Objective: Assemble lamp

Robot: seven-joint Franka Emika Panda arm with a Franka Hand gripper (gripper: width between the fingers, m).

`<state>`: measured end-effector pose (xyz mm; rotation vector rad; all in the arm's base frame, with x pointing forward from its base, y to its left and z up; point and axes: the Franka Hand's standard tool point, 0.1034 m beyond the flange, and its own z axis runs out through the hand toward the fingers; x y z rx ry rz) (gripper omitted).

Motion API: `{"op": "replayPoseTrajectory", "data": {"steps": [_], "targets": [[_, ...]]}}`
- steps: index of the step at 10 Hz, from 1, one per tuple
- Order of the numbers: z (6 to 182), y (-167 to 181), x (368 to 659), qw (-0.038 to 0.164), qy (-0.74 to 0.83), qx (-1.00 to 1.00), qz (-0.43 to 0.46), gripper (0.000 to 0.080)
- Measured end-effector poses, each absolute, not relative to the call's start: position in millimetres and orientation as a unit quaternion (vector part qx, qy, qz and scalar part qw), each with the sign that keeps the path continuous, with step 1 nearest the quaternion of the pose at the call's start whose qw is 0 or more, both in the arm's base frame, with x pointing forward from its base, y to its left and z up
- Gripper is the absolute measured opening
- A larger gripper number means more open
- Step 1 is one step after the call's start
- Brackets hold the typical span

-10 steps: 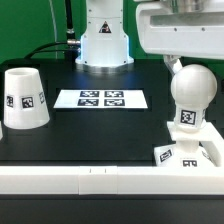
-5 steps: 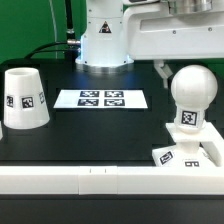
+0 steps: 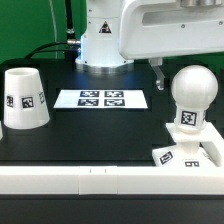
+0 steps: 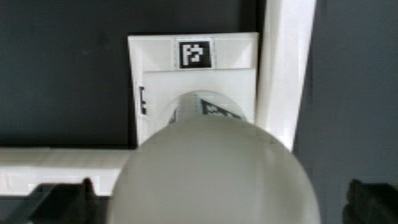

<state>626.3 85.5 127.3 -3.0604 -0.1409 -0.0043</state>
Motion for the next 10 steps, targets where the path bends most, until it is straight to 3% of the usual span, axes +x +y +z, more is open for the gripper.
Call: {"op": "replayPoseTrajectory", "data": {"steps": [4,7,10], "targets": [[126.8,84.7,626.3,0.038,-0.171,-0.984,-0.006,0.0699],[127.5,85.9,627.3,0.014,-0.336,-0.942,-0.009,0.0699],[124.3,87.1,629.2,0.004,-0.482,-0.876,-0.007,0.0699]]}}
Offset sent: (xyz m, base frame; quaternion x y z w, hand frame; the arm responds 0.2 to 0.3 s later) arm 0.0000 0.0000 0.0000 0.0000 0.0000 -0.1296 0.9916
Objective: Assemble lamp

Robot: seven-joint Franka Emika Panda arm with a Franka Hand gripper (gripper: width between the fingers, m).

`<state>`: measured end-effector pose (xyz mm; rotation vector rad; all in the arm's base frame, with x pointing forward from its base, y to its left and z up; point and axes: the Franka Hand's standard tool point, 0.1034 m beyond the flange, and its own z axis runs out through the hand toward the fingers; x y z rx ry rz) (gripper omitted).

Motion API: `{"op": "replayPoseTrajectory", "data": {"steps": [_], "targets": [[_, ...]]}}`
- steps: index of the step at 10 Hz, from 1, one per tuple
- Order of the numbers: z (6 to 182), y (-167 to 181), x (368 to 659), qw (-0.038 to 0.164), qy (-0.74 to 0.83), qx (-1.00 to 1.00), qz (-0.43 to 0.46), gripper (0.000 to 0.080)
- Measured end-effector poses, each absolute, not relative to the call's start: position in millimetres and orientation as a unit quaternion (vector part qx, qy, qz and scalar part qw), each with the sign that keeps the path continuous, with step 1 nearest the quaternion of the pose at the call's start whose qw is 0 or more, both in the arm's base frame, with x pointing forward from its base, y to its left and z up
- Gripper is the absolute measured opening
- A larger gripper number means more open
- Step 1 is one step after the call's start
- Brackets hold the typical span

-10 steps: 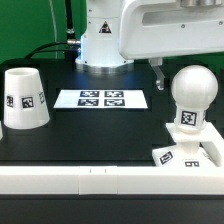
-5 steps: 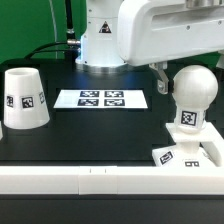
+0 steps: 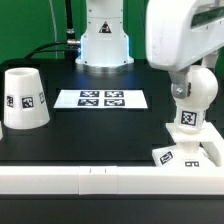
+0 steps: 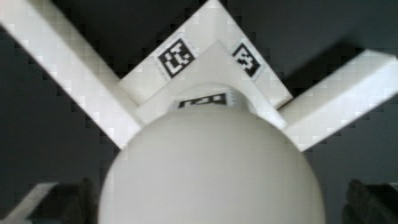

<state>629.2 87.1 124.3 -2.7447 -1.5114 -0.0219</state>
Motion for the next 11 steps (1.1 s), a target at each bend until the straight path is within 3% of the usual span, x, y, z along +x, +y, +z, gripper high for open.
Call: {"op": "replayPoseTrajectory", "data": {"steps": [11], "targets": [[122.6,87.1,628.7,-0.017,-0.733,-0.68,0.008,0.0699]]}}
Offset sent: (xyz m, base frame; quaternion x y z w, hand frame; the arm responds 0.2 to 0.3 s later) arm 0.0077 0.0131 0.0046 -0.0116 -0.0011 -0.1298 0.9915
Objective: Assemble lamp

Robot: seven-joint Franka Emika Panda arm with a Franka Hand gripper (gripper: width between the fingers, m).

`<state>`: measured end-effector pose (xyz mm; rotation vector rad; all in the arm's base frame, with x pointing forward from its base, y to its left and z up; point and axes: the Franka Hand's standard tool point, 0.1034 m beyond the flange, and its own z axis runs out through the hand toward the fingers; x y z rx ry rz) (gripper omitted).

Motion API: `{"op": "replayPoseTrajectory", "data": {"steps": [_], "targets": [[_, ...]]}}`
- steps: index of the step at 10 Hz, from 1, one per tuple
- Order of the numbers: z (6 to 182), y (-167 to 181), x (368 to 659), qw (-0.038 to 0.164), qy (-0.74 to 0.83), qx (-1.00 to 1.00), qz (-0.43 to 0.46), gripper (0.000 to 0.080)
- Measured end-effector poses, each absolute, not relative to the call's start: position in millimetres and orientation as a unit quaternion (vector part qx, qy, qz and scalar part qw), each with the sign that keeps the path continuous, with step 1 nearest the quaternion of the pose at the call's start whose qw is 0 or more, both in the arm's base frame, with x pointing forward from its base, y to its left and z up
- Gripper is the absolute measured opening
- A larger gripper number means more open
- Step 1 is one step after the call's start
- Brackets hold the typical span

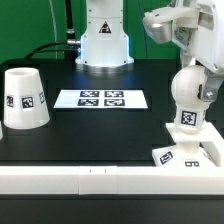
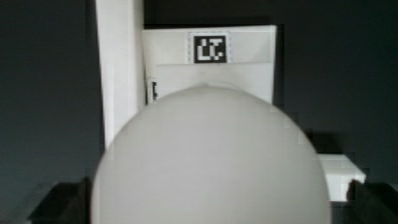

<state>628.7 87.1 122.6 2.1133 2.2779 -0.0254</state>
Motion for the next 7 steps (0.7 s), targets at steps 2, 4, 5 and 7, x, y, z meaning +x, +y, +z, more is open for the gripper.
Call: {"op": "replayPoseTrajectory", "data": {"steps": [2,4,5,7], "targets": [[121.8,85.1,628.6,0.017,0.743,0.669,-0.009,0.0676],[121.9,84.6,628.8,0.017,0.742,0.67,-0.009,0.0577],[121.9,84.5,628.8,0.017,0.736,0.677,-0.009,0.0577],[121.8,84.1,628.8,0.017,0.73,0.684,-0.009,0.0577]]}}
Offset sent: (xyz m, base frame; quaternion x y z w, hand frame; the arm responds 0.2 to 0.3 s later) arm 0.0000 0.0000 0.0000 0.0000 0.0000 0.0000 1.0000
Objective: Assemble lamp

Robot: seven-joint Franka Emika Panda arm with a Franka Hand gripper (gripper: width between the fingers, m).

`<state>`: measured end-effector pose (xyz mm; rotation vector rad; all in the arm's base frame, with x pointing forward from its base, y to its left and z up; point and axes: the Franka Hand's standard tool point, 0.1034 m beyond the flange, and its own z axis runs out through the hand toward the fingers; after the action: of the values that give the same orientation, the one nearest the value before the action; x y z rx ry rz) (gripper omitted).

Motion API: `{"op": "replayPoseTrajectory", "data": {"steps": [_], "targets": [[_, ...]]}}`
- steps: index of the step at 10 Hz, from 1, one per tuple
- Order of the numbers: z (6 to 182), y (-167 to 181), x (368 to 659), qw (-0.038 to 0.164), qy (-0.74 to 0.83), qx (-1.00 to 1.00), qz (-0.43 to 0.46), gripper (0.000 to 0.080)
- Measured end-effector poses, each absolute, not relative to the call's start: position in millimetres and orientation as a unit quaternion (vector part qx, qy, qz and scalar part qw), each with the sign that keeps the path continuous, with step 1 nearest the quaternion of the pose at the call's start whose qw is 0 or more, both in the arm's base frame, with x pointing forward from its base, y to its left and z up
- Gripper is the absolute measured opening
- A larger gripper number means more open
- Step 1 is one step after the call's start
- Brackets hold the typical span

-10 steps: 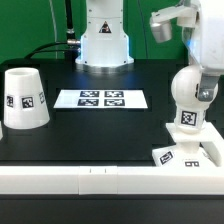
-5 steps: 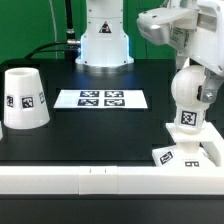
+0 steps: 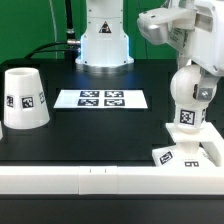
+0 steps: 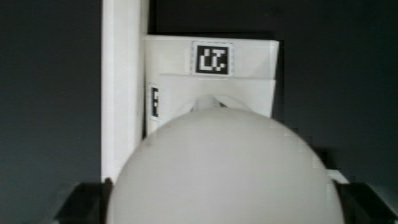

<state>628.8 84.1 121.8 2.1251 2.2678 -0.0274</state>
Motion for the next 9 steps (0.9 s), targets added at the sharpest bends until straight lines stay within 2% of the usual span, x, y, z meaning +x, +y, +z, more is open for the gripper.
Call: {"op": "replayPoseTrajectory", "data": {"steps": [6,9], "targets": [[120.3,81.3,624.6,-0.023,0.452,0.892,0.0,0.0578],[120.2,83.7,624.5,-0.023,0.351,0.936,-0.001,0.0578]]}}
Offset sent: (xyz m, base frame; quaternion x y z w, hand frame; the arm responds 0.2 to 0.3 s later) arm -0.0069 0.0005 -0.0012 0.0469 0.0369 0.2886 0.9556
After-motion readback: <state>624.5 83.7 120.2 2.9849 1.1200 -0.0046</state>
